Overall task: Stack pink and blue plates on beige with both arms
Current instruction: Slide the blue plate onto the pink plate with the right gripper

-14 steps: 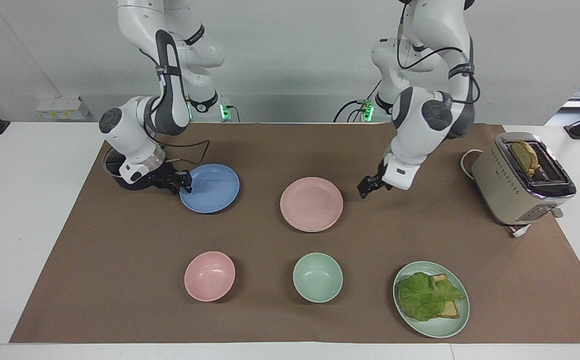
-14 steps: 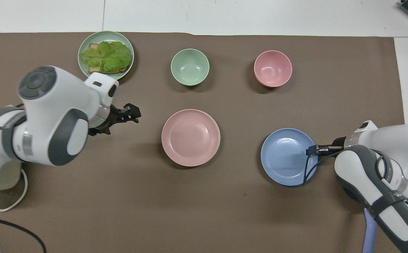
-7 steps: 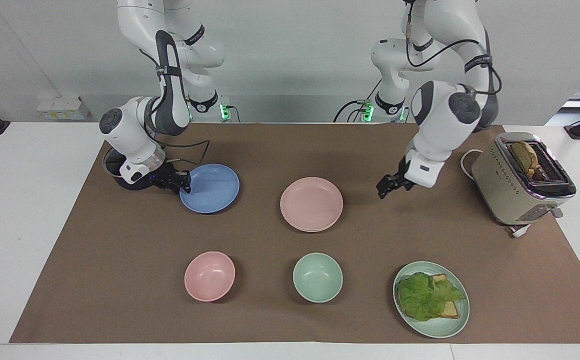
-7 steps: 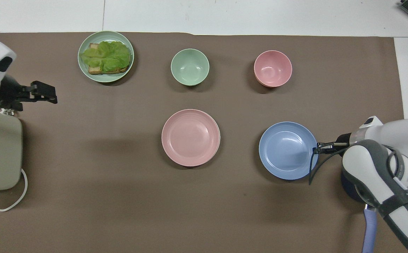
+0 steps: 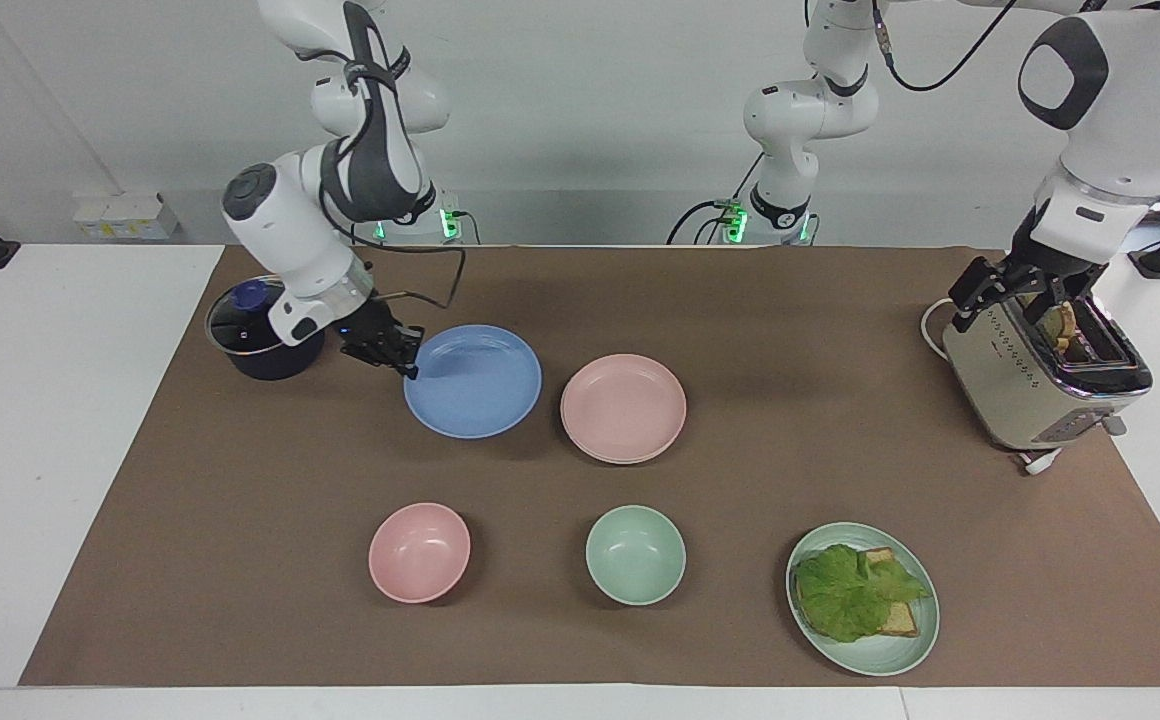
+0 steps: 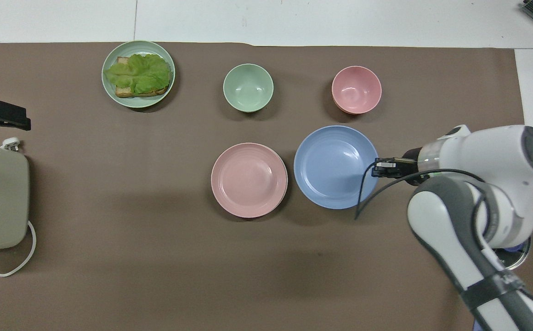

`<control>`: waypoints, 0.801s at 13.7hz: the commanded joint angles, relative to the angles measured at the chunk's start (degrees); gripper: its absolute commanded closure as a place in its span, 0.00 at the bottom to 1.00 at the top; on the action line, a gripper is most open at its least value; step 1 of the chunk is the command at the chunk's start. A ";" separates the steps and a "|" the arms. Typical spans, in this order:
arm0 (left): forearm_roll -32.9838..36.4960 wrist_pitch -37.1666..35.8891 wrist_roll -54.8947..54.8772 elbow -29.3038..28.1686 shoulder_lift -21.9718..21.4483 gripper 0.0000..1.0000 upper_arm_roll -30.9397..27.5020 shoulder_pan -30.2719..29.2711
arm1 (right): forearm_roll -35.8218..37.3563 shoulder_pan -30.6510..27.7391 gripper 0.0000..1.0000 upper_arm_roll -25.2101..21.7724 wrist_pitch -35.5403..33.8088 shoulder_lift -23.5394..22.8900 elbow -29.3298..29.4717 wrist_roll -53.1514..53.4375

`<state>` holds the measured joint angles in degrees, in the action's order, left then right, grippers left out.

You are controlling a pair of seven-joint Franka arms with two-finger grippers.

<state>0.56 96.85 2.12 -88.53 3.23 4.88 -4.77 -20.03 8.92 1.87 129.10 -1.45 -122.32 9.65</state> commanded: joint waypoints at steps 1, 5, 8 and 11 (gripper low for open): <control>0.84 -1.06 -0.62 -0.24 -1.56 0.00 0.22 0.12 | -1.59 5.65 1.00 -0.11 4.22 -4.42 3.04 7.30; 0.75 -1.14 -0.27 -0.24 -1.56 0.00 -0.30 -0.24 | -1.85 12.16 1.00 0.15 7.39 -9.36 6.22 14.60; 0.75 -1.14 -0.27 -0.24 -1.56 0.00 -0.22 -0.06 | -2.12 15.07 1.00 0.15 8.53 -11.38 6.04 14.96; 0.75 -1.14 -0.27 -0.24 -1.56 0.00 -0.22 -0.15 | -2.81 16.48 1.00 0.33 10.83 -12.88 5.96 14.88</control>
<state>0.56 96.54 2.12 -88.64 2.07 4.61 -4.88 -20.30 24.84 2.25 138.80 -13.21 -117.16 24.40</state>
